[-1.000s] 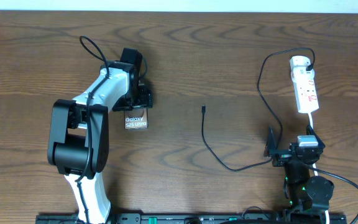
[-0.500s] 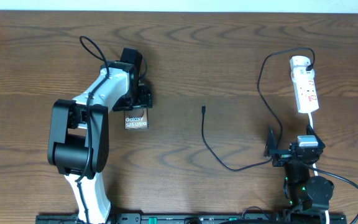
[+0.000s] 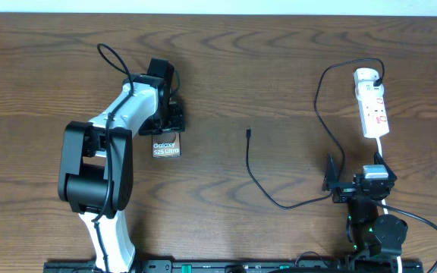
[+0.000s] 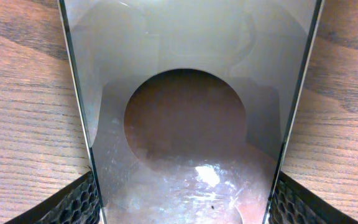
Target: Plug charger to phone and switch on socket
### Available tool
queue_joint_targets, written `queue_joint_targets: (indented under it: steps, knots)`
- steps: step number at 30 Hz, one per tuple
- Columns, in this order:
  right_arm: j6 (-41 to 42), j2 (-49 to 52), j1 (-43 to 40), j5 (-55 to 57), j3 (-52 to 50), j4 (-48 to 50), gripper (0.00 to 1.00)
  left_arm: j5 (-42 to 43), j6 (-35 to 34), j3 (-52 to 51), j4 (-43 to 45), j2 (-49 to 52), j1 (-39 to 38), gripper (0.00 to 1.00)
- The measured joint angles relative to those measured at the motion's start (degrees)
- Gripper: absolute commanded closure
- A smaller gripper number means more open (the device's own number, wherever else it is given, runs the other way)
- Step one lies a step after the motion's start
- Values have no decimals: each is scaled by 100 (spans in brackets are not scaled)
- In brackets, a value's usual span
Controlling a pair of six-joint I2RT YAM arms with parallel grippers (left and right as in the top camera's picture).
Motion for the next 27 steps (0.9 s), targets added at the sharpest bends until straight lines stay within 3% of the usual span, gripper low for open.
queue_joint_targets:
  steps: [27]
  knots:
    - [0, 0, 0, 0, 0, 0, 1, 9, -92, 90, -304, 4, 0, 34]
